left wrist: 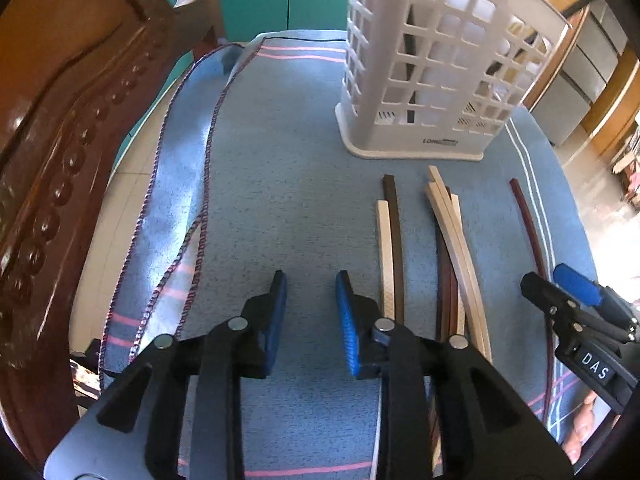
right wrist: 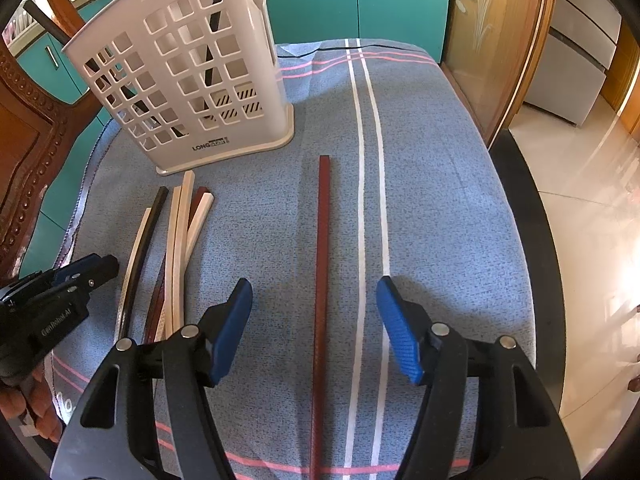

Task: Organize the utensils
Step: 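Align the left gripper over the white chopstick while the right gripper stays over the dark-red one, then close the left gripper on the white chopstick while the right gripper closes on the dark-red chopstick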

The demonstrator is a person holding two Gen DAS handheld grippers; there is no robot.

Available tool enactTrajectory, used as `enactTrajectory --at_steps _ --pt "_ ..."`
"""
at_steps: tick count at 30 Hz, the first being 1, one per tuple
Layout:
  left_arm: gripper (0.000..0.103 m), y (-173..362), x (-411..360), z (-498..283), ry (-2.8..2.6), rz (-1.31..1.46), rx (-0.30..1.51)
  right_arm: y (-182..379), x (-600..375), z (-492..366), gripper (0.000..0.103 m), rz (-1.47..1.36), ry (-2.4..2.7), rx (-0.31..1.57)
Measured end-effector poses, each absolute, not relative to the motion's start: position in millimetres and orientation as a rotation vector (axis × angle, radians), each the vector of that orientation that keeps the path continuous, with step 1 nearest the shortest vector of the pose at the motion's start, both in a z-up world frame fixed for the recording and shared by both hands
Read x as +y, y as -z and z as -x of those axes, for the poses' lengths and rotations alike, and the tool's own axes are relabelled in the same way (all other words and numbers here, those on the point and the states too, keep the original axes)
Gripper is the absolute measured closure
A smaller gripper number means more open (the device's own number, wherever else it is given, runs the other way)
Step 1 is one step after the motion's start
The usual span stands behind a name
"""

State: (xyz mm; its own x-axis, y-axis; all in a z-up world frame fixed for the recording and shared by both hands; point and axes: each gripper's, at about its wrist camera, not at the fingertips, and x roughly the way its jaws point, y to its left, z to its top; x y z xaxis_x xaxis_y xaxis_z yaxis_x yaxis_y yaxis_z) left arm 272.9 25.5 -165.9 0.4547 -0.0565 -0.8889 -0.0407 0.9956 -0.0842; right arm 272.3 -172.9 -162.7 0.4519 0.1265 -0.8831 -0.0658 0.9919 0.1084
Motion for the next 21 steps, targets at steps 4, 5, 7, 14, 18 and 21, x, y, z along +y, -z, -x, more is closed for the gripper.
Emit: enactTrajectory --at_steps 4,5,7,14,18,21 --pt "0.063 160 19 -271 0.061 0.108 1.082 162 -177 -274 0.04 -0.075 -0.118 1.097" --pt "0.061 159 17 -270 0.073 0.102 1.078 162 -178 -275 0.04 -0.079 -0.117 1.096" --pt "0.061 160 8 -268 0.099 0.083 1.085 162 -181 -276 0.04 -0.086 -0.118 1.096" --pt "0.071 165 -3 -266 0.054 -0.009 1.092 162 -184 -277 0.04 -0.086 -0.124 1.101" --pt "0.09 161 4 -263 0.046 0.034 1.085 162 -185 -277 0.04 -0.086 -0.126 1.102" --pt "0.09 153 15 -264 0.061 0.088 1.049 163 -186 -278 0.04 -0.088 -0.126 1.103"
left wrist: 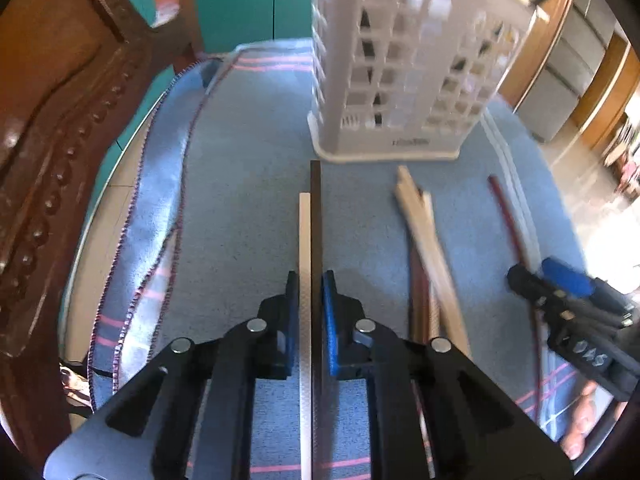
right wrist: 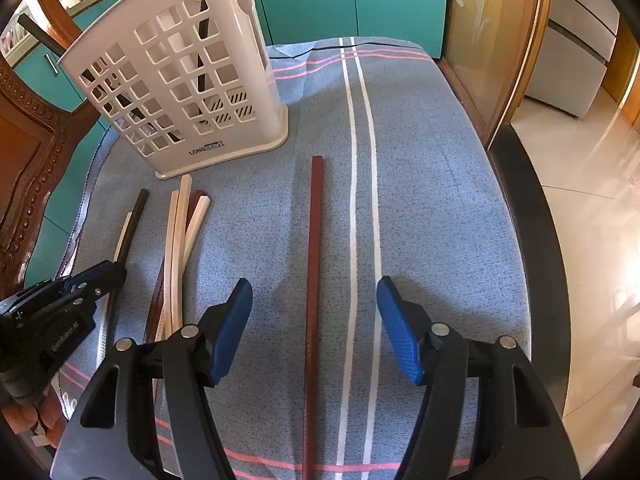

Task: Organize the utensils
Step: 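Close the left gripper on the white chopstick while the right gripper closes on the dark-red chopstick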

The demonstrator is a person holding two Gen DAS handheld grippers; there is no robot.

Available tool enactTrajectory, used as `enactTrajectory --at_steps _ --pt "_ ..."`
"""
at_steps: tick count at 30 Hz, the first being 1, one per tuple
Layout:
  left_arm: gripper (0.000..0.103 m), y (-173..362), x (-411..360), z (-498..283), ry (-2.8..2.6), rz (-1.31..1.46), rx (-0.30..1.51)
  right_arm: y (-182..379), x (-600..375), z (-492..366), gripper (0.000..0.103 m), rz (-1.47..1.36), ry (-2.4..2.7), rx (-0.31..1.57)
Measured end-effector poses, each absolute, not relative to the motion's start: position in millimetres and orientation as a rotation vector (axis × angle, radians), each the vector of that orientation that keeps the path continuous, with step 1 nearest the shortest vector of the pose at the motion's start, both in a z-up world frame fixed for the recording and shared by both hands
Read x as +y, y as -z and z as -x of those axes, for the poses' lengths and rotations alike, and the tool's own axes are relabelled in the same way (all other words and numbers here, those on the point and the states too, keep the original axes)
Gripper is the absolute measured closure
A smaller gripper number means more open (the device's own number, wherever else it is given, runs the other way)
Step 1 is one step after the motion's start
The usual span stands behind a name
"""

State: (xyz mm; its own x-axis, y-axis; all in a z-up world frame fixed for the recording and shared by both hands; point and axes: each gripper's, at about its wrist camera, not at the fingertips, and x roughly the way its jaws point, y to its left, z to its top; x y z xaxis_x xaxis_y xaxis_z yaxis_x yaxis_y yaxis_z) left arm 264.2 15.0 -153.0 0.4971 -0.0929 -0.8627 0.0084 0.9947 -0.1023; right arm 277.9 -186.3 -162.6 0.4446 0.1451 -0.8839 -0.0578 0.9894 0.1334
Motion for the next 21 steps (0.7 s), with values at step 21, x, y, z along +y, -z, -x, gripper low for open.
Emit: enactTrajectory --at_steps 21 --pt "0.067 160 20 -277 0.025 0.051 1.091 167 -176 -277 0.039 -0.067 -0.115 1.102"
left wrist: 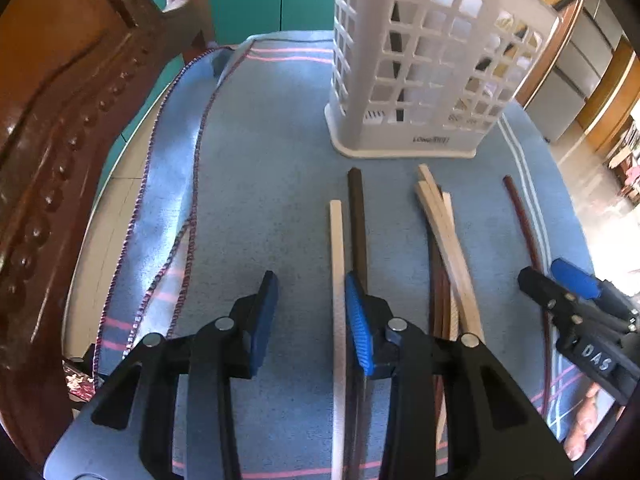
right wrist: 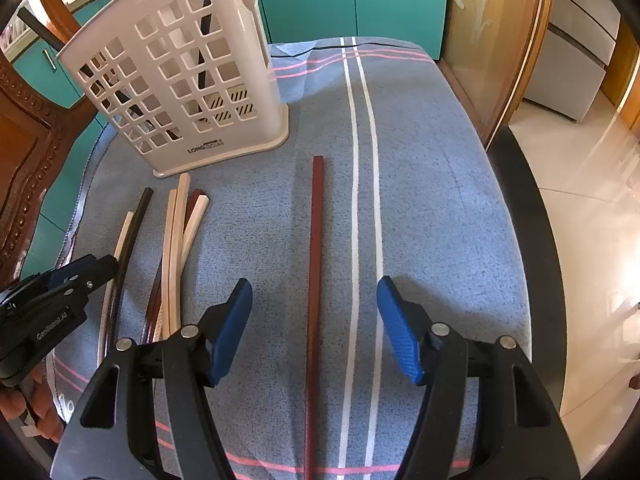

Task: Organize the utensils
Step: 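Close the left gripper on the white chopstick while the right gripper closes on the dark-red chopstick, then lift both held chopsticks upright above the white utensil holder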

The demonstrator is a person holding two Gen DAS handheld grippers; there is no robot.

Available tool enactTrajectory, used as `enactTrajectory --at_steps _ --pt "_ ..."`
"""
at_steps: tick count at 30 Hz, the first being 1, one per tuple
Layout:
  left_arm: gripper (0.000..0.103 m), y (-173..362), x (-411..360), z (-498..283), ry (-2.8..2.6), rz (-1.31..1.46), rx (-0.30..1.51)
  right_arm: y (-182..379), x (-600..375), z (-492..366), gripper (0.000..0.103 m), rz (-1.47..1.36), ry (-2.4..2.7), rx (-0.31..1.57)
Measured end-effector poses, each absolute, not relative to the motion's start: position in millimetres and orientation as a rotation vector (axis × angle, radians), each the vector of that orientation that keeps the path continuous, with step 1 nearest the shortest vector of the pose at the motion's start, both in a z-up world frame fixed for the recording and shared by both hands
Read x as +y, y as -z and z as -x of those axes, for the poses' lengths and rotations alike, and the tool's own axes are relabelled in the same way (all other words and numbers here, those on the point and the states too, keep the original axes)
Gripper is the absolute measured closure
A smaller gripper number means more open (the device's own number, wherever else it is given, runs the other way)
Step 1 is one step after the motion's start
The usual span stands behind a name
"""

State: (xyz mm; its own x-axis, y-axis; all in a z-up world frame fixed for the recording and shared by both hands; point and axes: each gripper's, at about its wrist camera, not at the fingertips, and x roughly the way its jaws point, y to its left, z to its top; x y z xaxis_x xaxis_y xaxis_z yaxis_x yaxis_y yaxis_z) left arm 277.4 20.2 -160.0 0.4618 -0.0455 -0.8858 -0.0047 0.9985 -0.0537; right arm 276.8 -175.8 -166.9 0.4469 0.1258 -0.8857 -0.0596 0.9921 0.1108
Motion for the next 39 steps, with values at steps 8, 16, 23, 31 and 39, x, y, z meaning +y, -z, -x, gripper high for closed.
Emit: enactTrajectory --at_steps 8,16,23,31,39 --pt "0.081 161 10 -278 0.018 0.0 1.097 167 -174 -277 0.039 -0.058 -0.114 1.099" --pt "0.087 158 5 -276 0.028 -0.015 1.093 169 -158 -306 0.071 0.086 -0.101 1.089" --pt "0.096 150 0 -270 0.037 -0.028 1.057 159 -148 -298 0.097 0.031 -0.202 1.067" --pt "0.096 82 1 -230 0.096 0.021 0.87 83 -159 -249 0.097 -0.048 -0.308 0.866" --pt "0.096 -33 5 -189 0.142 0.039 0.573 -2 -185 -221 0.096 -0.12 -0.392 0.674"
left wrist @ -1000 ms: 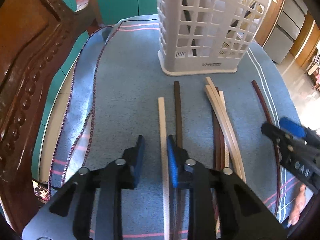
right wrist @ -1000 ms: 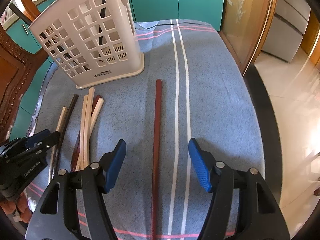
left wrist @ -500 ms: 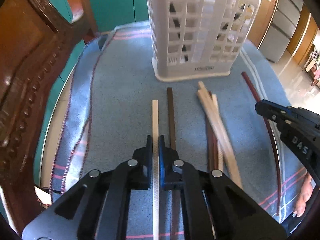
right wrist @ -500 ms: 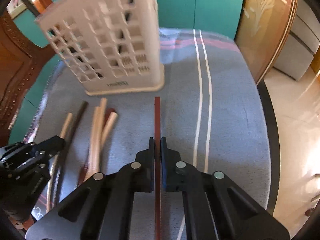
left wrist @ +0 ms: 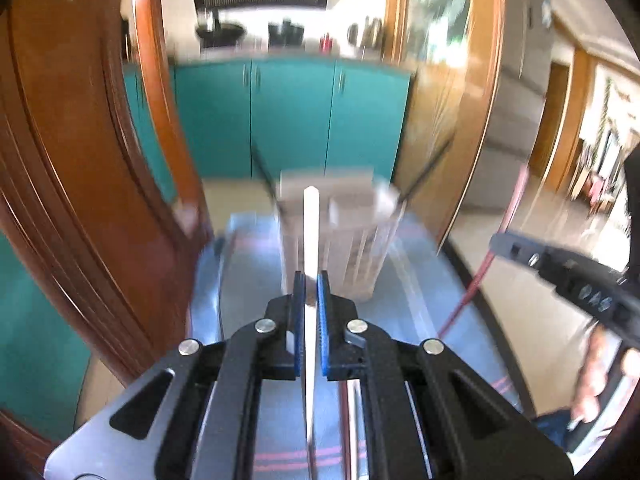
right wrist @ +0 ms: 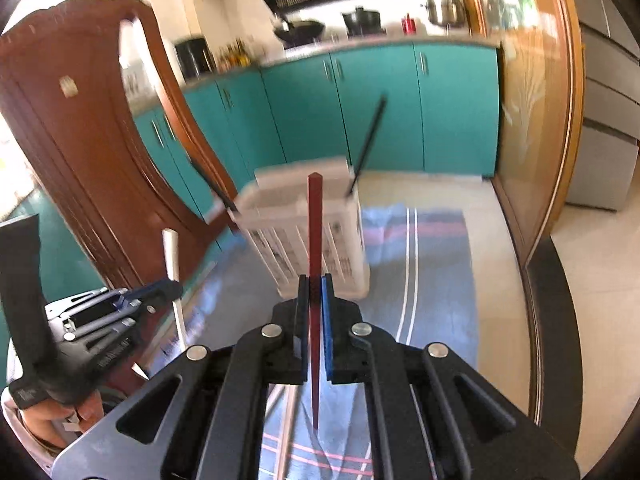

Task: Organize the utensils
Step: 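Lift both held chopsticks upright above the white utensil holder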

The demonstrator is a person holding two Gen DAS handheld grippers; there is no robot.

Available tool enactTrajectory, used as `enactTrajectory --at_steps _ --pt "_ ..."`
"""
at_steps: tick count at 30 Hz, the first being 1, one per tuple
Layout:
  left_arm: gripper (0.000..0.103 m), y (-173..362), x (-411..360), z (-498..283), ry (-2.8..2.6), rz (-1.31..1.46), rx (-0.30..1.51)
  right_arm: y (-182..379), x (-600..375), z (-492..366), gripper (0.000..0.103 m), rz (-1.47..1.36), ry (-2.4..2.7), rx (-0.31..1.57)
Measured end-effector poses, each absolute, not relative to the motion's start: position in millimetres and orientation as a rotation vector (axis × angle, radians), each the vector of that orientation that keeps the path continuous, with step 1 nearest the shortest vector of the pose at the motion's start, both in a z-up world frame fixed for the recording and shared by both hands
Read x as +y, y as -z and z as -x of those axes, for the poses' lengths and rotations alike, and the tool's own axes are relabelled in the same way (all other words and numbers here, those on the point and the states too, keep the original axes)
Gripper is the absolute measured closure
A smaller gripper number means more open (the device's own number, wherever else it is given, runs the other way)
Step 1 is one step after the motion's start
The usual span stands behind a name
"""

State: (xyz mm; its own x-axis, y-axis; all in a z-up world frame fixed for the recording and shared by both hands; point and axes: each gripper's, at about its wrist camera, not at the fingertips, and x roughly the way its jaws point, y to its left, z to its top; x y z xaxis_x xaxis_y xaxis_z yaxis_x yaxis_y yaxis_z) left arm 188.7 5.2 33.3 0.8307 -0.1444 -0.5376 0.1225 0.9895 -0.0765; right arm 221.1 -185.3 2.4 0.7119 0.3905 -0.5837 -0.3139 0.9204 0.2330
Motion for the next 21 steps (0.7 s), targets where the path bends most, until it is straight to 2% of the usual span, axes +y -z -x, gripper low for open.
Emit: enactTrajectory --at_steps 6,10,14,17,21 --pt "0.096 -118 21 -205 0.136 0.126 0.357 -70 -197 -237 0.096 -0.225 -0.41 0.514" --pt "0.096 -145 33 -226 0.116 0.225 0.239 -98 -206 -264 0.096 -0.324 -0.404 0.419" --pt "0.096 -129 38 -271 0.061 0.242 0.241 -108 -208 -286 0.096 -0.374 -0.35 0.315" --pt "0.096 -93 31 -312 0.043 0.242 0.363 -88 -196 -314 0.096 -0.359 -0.327 0.367" --pt "0.096 -60 13 -335 0.007 0.154 0.435 -50 -177 -329 0.096 -0.29 -0.305 0.457"
